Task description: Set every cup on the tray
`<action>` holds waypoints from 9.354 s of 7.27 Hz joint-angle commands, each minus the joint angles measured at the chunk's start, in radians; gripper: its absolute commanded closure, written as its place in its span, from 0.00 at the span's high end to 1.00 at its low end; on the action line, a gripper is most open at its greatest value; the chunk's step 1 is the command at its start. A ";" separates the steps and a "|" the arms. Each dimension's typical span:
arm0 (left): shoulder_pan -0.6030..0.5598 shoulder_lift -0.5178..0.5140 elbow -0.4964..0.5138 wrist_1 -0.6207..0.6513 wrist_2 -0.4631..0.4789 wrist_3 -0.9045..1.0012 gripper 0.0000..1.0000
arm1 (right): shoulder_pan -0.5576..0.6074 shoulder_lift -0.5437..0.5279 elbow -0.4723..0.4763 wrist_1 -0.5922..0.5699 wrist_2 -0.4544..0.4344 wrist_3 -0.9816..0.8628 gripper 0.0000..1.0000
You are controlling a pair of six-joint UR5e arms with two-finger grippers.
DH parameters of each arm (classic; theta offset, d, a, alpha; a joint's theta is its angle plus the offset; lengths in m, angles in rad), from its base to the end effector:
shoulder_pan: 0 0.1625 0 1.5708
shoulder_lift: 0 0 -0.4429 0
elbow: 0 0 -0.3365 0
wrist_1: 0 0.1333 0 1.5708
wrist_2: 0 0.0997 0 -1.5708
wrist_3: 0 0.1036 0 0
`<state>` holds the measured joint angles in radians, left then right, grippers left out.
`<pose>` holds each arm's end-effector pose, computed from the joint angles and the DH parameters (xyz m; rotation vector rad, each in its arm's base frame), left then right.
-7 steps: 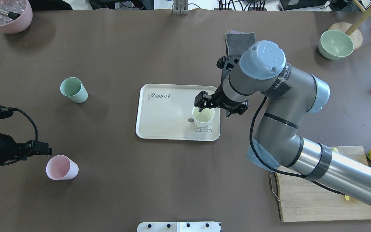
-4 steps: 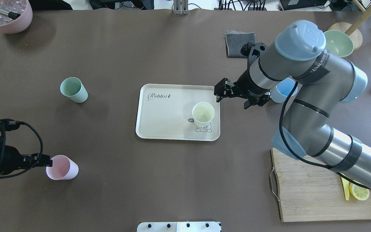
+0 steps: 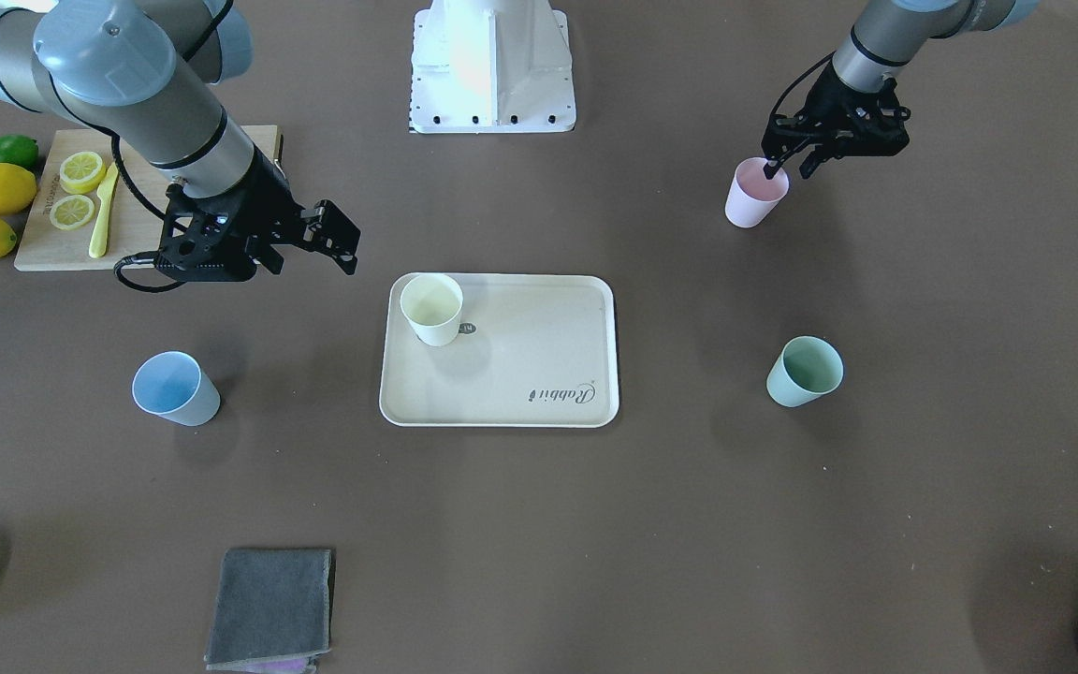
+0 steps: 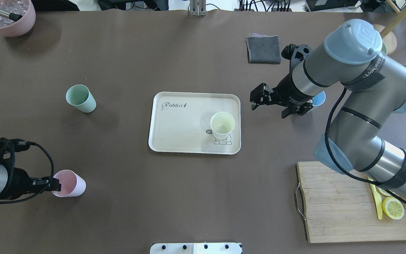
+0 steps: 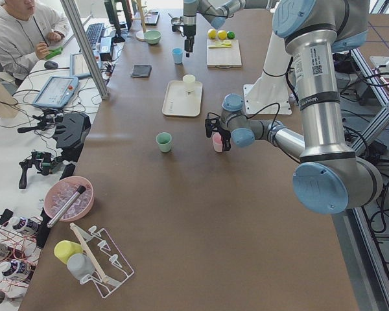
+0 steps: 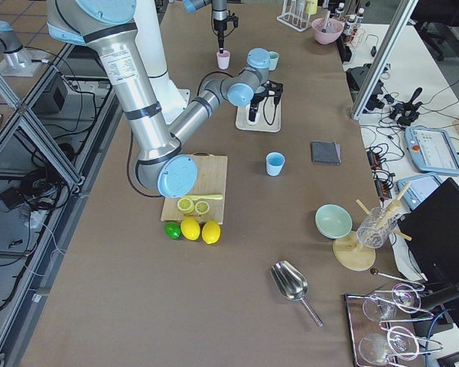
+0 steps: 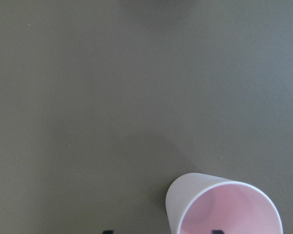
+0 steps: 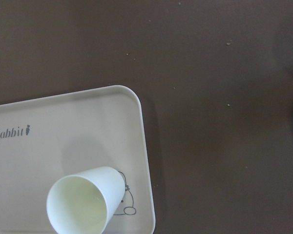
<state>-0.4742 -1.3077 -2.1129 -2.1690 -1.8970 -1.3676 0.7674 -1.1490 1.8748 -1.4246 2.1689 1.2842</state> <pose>0.2634 -0.2477 0.4836 0.0012 0.9208 -0.1085 -0.3529 -0.4446 0.3220 -0.0582 -1.0101 0.1785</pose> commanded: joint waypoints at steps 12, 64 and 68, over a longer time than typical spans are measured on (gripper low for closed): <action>-0.181 -0.798 0.328 0.434 -0.076 0.027 0.00 | 0.137 -0.080 -0.020 -0.072 -0.012 -0.219 1.00; -0.437 -0.576 0.427 0.459 -0.134 0.499 0.55 | 0.102 0.218 -0.313 -0.071 0.034 -0.186 1.00; -0.428 -0.588 0.465 0.425 -0.136 0.496 0.26 | 0.102 0.204 -0.295 -0.071 0.032 -0.186 1.00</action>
<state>-0.9066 -1.8938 -1.6545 -1.7377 -2.0324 -0.8704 0.8692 -0.9367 1.5701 -1.4957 2.2014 1.0985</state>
